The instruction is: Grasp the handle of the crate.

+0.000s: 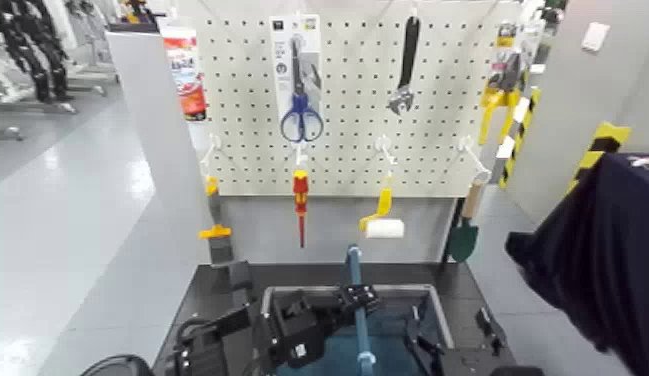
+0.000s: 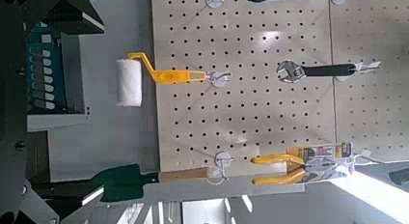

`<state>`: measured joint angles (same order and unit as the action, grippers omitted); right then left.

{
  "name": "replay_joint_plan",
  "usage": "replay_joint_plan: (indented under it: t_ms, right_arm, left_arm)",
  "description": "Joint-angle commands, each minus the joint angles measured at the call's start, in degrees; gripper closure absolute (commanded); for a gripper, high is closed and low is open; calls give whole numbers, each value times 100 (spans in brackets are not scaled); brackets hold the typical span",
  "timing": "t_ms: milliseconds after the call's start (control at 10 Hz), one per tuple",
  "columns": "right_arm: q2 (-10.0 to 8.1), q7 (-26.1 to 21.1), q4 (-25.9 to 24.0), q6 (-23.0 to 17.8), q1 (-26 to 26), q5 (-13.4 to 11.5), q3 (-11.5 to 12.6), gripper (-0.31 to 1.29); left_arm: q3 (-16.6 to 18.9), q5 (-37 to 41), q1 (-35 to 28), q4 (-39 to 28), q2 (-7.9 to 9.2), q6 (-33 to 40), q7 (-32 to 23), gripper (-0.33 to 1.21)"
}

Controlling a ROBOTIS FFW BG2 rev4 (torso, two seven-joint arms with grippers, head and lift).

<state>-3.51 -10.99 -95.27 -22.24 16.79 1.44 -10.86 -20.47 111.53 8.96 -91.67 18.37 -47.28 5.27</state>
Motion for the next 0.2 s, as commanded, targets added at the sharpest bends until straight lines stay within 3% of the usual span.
replay_joint_plan:
  t_ms: [100, 200]
  right_arm:
    - [0, -9, 0, -8, 0, -38, 14, 14]
    - [0, -26, 0, 27, 0, -29, -13, 14]
  left_arm:
    - [8, 0, 1, 9, -9, 9, 0, 118]
    - [8, 0, 1, 9, -9, 9, 0, 118]
